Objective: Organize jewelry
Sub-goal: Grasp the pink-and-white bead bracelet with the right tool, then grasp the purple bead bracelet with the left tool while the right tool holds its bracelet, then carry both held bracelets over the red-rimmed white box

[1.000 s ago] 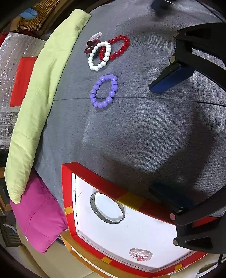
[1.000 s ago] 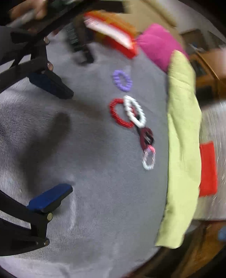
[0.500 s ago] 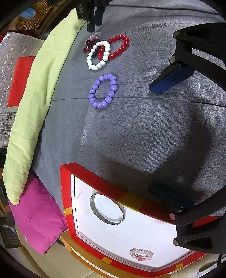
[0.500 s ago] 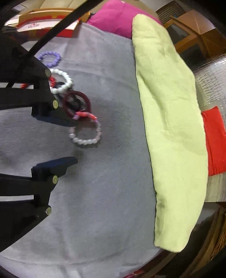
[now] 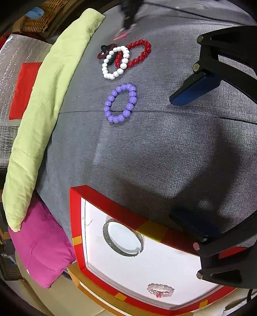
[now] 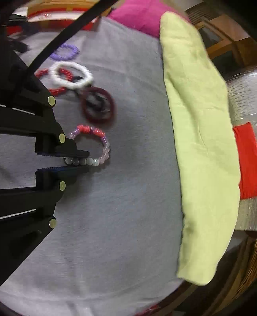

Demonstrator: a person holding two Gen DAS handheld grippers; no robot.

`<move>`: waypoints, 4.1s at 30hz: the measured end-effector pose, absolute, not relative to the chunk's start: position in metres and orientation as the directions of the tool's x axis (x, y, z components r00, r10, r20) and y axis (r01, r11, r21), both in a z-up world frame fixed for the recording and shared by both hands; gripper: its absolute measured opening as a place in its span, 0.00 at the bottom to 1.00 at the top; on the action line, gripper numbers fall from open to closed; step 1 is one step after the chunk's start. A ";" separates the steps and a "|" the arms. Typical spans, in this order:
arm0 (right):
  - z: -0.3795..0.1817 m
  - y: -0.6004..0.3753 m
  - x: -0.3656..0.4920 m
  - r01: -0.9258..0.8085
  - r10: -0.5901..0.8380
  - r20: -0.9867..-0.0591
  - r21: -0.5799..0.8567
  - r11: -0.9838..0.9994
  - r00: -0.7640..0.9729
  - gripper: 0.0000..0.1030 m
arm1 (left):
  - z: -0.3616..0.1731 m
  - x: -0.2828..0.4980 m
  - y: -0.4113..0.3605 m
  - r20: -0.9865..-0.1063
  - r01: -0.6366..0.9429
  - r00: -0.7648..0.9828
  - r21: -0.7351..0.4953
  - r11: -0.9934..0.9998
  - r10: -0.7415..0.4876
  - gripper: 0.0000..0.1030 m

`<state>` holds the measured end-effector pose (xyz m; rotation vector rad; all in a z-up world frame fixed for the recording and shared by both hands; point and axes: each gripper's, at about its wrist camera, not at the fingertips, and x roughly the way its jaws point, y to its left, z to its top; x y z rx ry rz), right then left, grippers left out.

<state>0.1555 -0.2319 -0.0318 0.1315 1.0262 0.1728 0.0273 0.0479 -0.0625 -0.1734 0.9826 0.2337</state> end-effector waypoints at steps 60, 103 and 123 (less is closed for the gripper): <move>-0.015 -0.218 0.061 -0.314 0.520 -0.643 0.416 0.853 0.562 0.08 | -0.008 0.016 0.033 -0.713 -0.127 0.701 -0.147 0.981 -0.016 0.09; 0.047 0.026 0.025 -0.623 0.698 -0.612 0.393 0.676 0.372 0.08 | 0.036 -0.040 0.225 -0.659 -0.423 0.740 -0.299 0.856 0.136 0.09; -0.021 0.127 0.029 -0.662 0.704 -0.687 0.446 0.603 0.178 0.08 | -0.018 -0.008 0.297 -0.782 -0.512 0.619 -0.323 0.796 0.080 0.09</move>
